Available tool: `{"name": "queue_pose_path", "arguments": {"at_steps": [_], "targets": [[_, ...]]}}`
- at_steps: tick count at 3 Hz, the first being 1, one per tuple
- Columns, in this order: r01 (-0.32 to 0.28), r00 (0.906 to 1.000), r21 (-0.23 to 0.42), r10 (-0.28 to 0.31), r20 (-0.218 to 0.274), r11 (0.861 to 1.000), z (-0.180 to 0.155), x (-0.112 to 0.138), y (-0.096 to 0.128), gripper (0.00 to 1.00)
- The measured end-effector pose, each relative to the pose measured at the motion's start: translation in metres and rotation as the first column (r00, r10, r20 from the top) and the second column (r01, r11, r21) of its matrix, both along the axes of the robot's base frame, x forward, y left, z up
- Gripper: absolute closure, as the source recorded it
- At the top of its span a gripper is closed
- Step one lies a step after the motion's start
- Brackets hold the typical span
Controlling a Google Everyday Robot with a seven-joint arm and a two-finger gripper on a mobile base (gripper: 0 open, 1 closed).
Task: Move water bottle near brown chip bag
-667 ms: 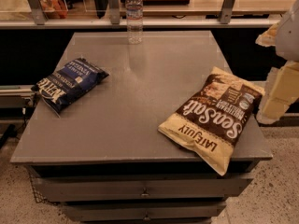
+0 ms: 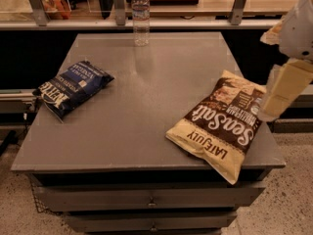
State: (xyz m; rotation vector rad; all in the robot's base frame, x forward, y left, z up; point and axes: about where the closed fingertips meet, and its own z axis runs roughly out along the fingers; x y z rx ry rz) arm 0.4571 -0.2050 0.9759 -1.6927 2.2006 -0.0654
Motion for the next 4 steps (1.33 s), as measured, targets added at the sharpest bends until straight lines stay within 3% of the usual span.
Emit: {"name": "queue_pose_path", "arguments": {"at_steps": [1, 2, 3, 4], "targets": [[0.02, 0.9992, 0.166, -0.025, 0.03, 0.986, -0.003, 0.066, 0.033, 0.0], [0.029, 0.996, 0.359, -0.057, 0.068, 0.933, -0.004, 0.122, 0.066, 0.0], [0.008, 0.9856, 0.531, -0.096, 0.139, 0.848, 0.012, 0.171, 0.101, 0.0], [0.008, 0.9856, 0.531, -0.096, 0.139, 0.848, 0.012, 0.171, 0.101, 0.0]]}}
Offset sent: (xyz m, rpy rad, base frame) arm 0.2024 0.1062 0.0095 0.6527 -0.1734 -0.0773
